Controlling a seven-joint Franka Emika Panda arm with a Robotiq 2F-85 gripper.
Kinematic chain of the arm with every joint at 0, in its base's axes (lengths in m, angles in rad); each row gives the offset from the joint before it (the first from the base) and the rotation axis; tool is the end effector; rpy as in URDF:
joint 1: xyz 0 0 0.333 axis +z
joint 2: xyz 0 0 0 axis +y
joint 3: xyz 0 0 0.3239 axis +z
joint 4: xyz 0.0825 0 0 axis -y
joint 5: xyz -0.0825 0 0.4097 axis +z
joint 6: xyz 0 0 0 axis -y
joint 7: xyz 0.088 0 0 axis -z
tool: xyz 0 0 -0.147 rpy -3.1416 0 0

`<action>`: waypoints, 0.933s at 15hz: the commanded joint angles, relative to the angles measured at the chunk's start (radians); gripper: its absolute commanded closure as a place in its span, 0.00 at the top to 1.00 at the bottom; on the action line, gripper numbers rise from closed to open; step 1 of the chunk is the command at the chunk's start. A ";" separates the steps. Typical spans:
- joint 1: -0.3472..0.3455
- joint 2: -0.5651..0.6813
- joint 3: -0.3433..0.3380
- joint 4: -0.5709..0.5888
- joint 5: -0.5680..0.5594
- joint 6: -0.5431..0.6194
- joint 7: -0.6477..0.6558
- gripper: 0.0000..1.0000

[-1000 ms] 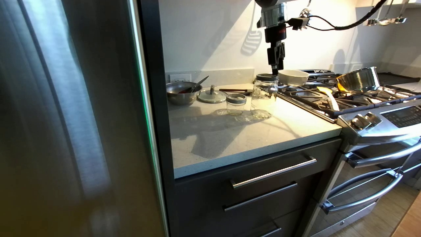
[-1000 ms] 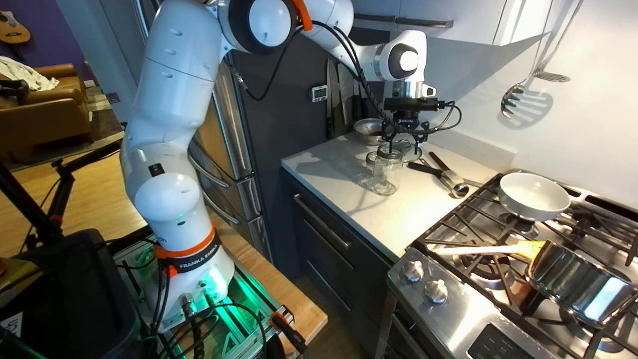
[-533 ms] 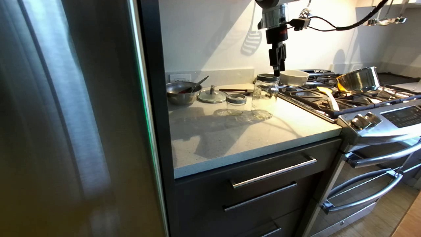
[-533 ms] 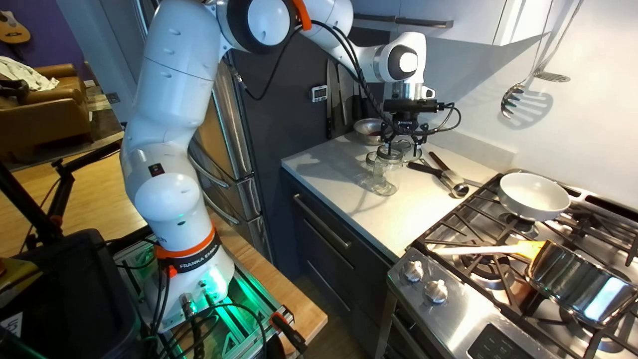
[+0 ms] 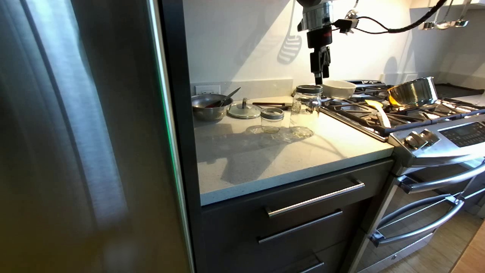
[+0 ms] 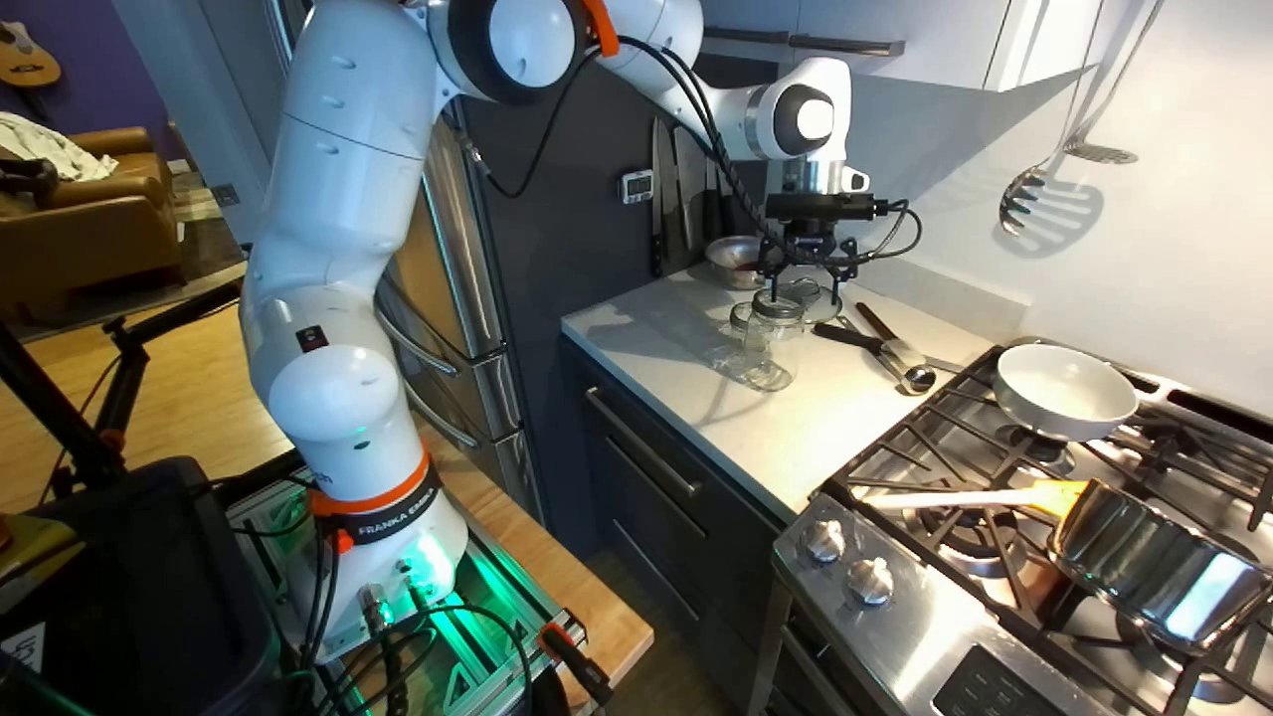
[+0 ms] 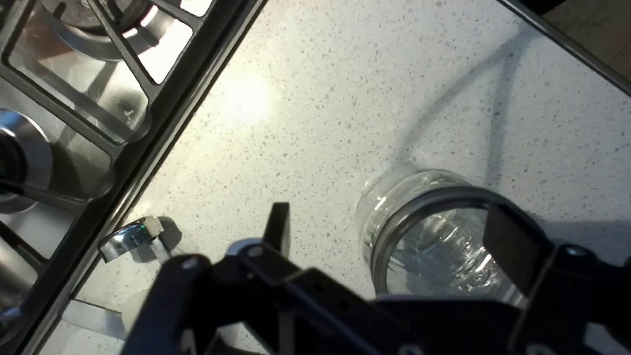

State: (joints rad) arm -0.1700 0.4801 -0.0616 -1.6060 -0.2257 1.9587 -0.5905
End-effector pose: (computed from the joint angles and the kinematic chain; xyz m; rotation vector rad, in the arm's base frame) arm 0.6672 -0.1771 0.2985 2.8844 0.6802 -0.3112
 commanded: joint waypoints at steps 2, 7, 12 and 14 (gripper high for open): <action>-0.012 -0.082 0.010 -0.047 0.023 -0.004 -0.011 1.00; -0.014 -0.207 0.007 -0.095 0.087 -0.020 0.020 1.00; -0.012 -0.332 -0.011 -0.145 0.185 -0.057 0.139 1.00; -0.004 -0.378 -0.020 -0.167 0.200 -0.060 0.210 1.00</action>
State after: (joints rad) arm -0.1802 0.1934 -0.0679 -1.6948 -0.0641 1.9082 -0.4713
